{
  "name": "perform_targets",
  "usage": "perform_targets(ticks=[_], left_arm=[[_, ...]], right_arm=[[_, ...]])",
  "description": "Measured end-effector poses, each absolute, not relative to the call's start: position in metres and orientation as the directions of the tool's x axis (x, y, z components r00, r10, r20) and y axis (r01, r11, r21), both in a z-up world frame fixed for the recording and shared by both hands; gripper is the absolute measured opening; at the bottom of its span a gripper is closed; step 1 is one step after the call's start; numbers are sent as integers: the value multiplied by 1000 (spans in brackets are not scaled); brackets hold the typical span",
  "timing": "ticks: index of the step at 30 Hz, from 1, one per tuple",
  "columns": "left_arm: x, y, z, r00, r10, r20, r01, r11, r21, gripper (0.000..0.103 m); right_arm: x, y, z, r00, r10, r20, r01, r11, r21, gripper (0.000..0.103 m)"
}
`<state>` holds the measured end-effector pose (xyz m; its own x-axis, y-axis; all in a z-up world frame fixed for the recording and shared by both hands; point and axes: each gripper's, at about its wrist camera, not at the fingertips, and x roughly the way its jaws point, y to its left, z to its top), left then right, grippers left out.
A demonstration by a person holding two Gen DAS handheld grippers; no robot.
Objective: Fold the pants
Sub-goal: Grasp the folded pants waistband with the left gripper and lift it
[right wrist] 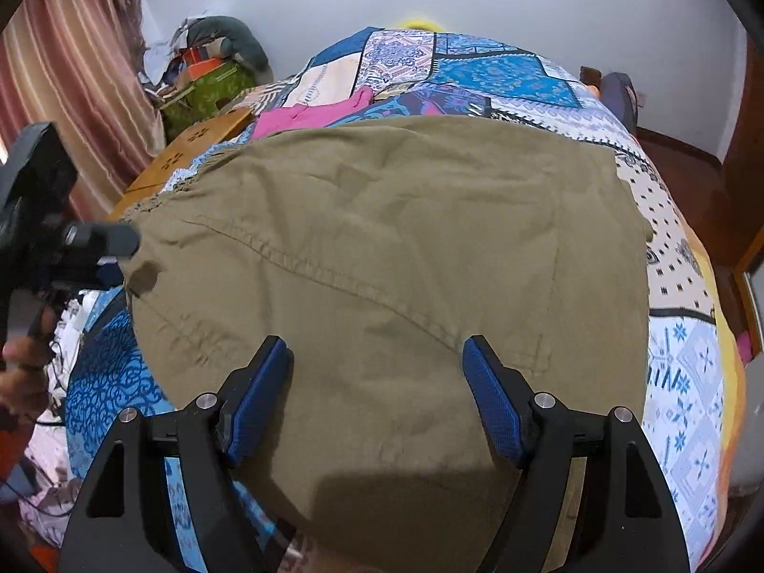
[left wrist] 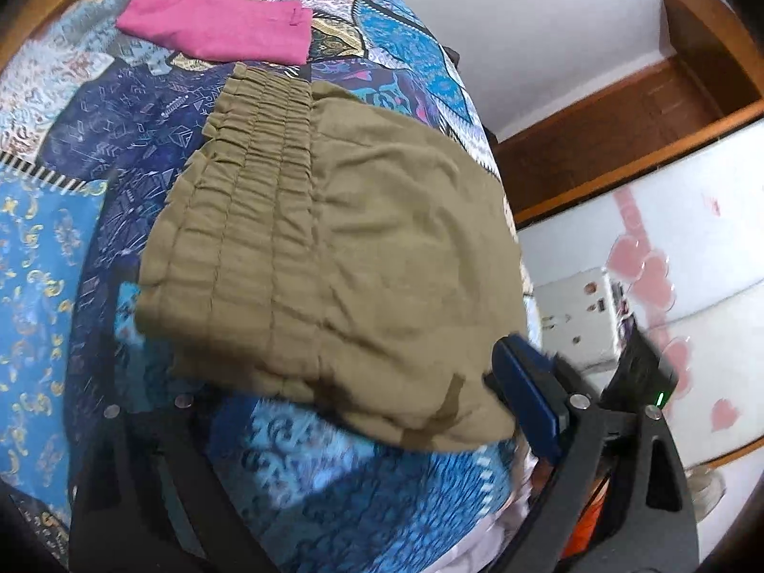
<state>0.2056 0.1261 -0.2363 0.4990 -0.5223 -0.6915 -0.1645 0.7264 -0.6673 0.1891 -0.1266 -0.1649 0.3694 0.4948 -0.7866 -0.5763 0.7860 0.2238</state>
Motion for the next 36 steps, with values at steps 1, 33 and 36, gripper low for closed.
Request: perform_targets(ticks=[1, 33, 36], left_arm=[[209, 128, -237, 503, -524, -687, -173, 718, -674, 92], [156, 116, -150, 661, 218, -718, -180, 975, 130, 29], [152, 118, -151, 654, 250, -714, -190, 968, 165, 29]], right_arm=[[189, -128, -165, 369, 497, -786, -573, 787, 228, 73], [197, -36, -150, 274, 516, -811, -656, 717, 235, 73], [184, -22, -153, 282, 503, -817, -699, 691, 184, 73]])
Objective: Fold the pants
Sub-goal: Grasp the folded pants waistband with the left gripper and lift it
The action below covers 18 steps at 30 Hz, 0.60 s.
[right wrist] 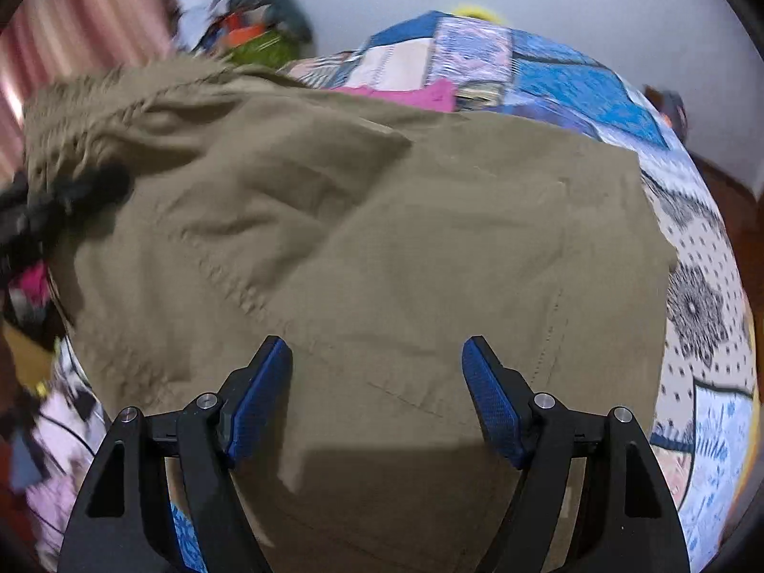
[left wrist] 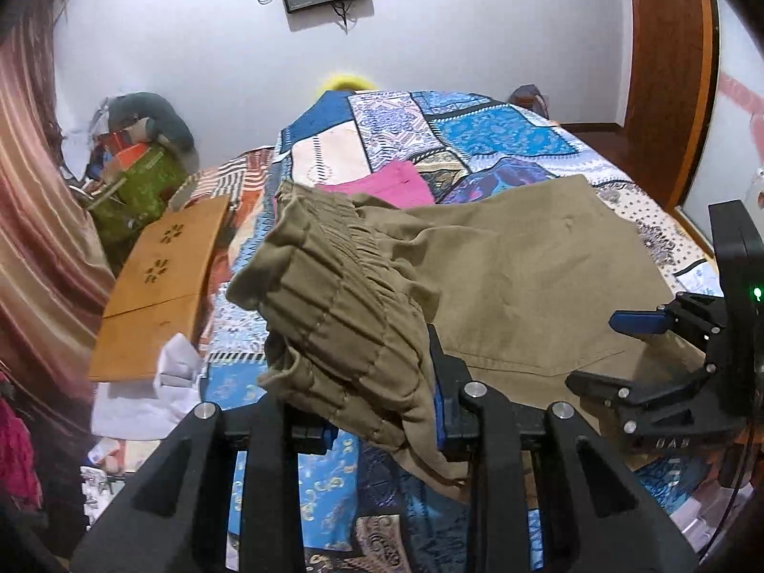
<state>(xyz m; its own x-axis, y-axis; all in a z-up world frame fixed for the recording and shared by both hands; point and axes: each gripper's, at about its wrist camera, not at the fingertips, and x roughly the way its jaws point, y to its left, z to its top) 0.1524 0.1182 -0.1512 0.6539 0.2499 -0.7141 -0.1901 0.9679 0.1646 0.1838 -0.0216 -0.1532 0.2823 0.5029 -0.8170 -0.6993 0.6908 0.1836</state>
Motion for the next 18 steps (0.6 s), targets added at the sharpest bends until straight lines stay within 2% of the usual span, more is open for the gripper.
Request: perform_targets(ticks=[7, 14, 18], left_arm=[[154, 88, -141, 694, 317, -646, -174, 945, 278, 29], [160, 55, -123, 749, 255, -612, -114, 959, 260, 29], [165, 33, -117, 766, 209, -608, -62, 965, 254, 29]], right_arm=[[177, -55, -133, 325, 542, -775, -659, 718, 226, 71], [168, -132, -125, 440, 455, -774, -559, 814, 160, 73], [164, -156, -133, 450, 411, -793, -515, 845, 146, 73]])
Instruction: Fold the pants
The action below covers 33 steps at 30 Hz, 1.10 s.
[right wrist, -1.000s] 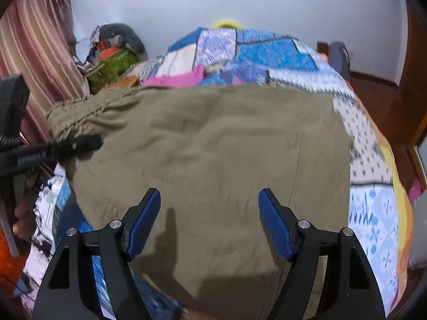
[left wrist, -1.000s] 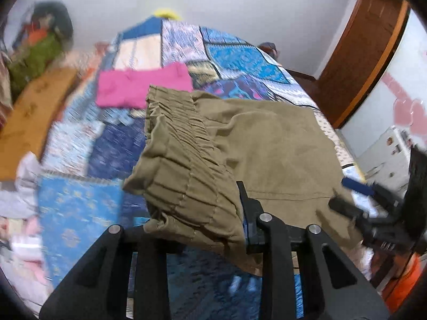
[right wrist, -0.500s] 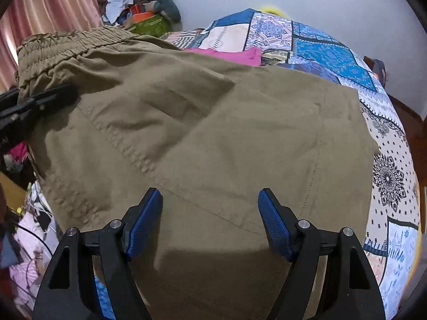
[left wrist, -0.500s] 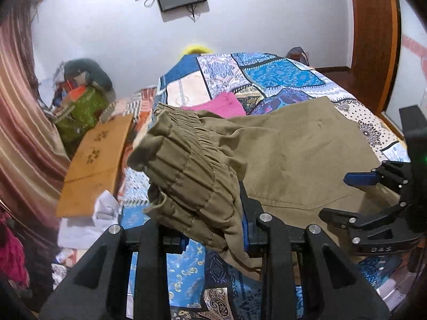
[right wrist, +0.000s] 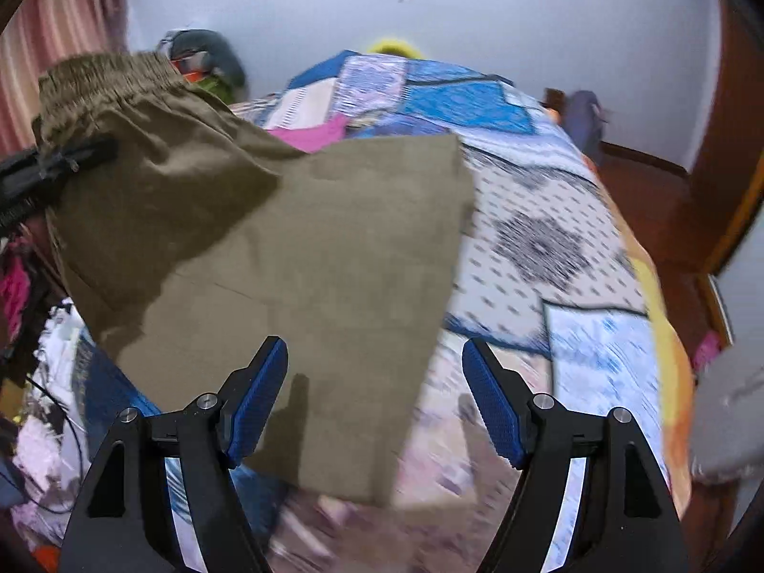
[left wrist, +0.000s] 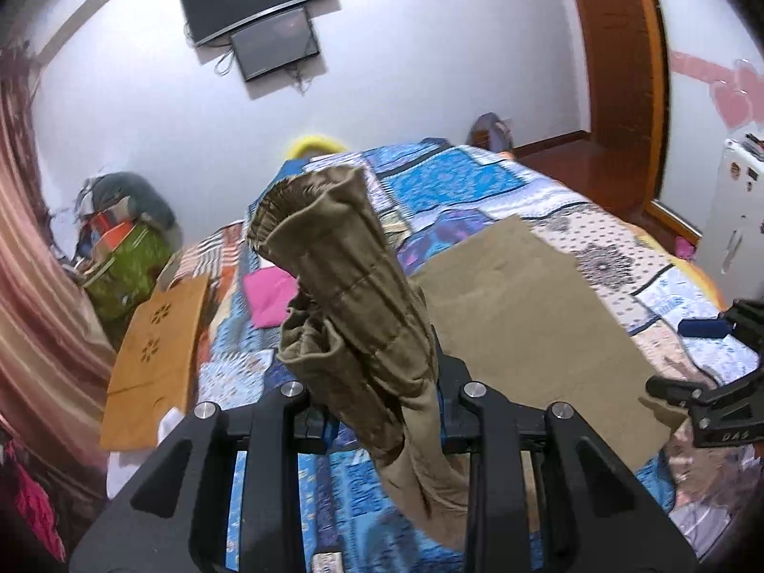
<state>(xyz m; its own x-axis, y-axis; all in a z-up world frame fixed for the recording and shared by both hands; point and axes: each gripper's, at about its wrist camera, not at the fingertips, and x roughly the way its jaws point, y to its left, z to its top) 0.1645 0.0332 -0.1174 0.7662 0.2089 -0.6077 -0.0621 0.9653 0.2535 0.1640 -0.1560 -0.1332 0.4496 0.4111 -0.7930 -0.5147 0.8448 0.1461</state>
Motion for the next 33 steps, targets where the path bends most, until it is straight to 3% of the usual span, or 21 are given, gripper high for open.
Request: perform_targets(ticks=[7, 18, 29, 32, 33], left_arm=[[172, -3, -121, 762, 100, -640, 44, 978, 205, 29], [205, -38, -167, 588, -113, -801, 188, 982, -1, 29], [197, -57, -176, 572, -107, -813, 244, 969, 44, 30], [194, -51, -169, 559, -151, -815, 248, 969, -10, 36], [193, -50, -166, 550, -173, -817, 254, 967, -33, 44]], right_arm=[[166, -170, -161, 415, 440, -796, -490, 845, 212, 72], [164, -177, -159, 420, 448, -789, -474, 850, 231, 73], [156, -203, -135, 512, 397, -762, -435, 885, 169, 73], [158, -209, -131, 532, 390, -752, -412, 895, 173, 73], [158, -211, -130, 535, 391, -749, -407, 896, 177, 73]])
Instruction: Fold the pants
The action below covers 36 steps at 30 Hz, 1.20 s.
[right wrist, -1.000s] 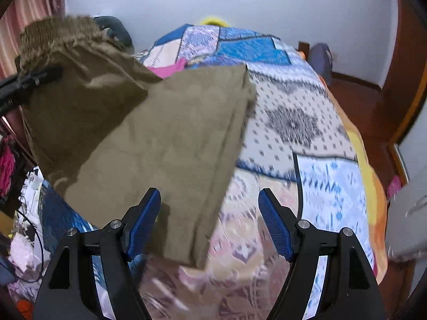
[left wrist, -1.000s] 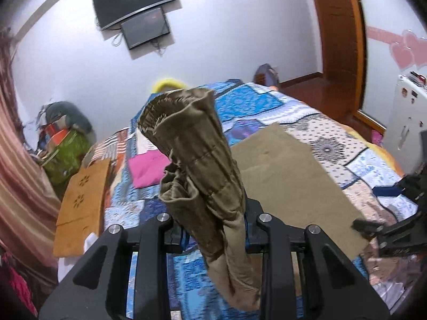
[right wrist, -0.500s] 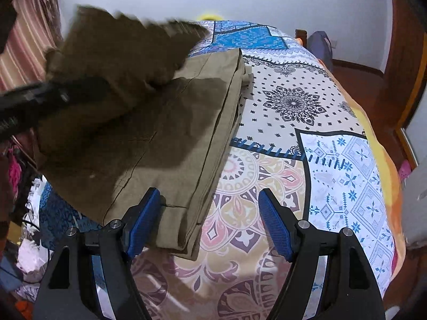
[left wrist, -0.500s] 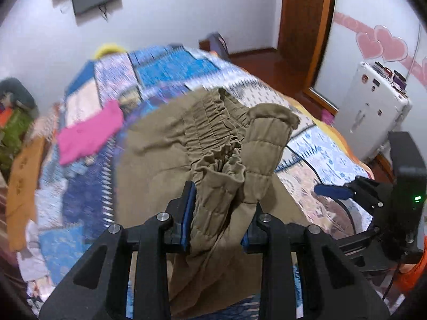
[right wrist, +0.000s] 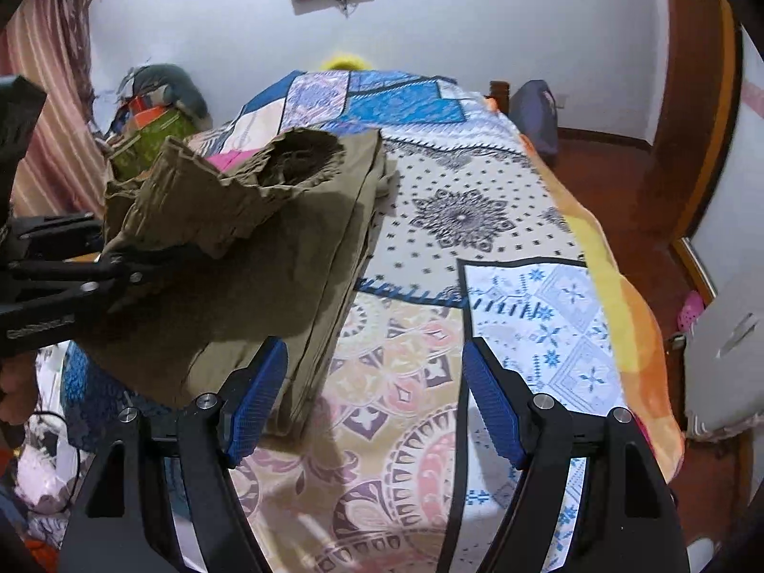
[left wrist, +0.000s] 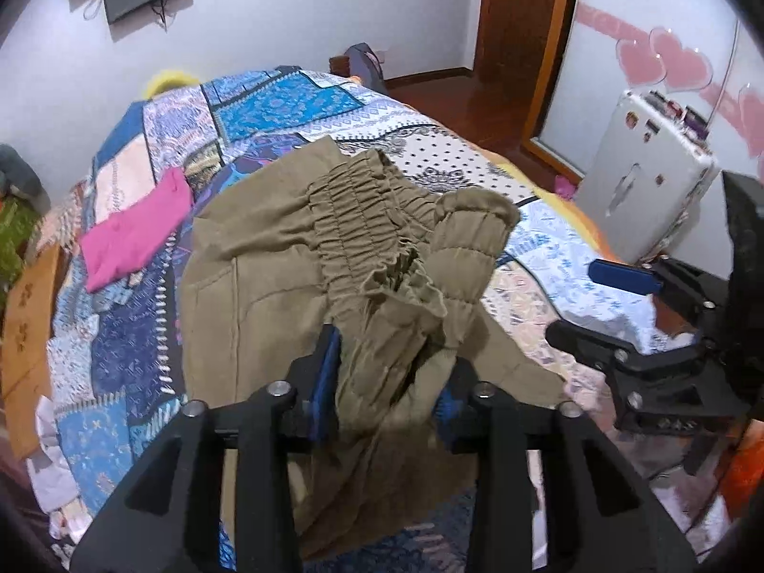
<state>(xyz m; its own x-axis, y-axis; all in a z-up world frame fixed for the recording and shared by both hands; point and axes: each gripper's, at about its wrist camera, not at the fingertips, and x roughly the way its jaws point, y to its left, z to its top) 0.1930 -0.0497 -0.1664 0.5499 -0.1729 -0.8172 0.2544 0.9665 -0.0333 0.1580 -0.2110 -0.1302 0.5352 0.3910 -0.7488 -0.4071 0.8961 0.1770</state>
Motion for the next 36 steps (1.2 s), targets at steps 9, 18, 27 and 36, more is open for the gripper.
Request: perform_targets(ticks=[9, 18, 27, 36], left_arm=[[171, -39, -135, 624, -220, -750, 250, 965, -75, 60], [174, 15, -171, 585, -56, -809, 110, 994, 11, 62], [155, -3, -195, 596, -12, -803, 145, 985, 93, 65], [173, 28, -170, 646, 40, -762, 98, 986, 135, 78]], right_arm=[[159, -219, -107, 576, 414, -705, -400, 895, 197, 73], [159, -193, -94, 575, 472, -668, -465, 861, 208, 73], [163, -152, -116, 484, 535, -692, -516, 814, 267, 73], [158, -164, -154, 394, 574, -718, -473, 796, 377, 73]])
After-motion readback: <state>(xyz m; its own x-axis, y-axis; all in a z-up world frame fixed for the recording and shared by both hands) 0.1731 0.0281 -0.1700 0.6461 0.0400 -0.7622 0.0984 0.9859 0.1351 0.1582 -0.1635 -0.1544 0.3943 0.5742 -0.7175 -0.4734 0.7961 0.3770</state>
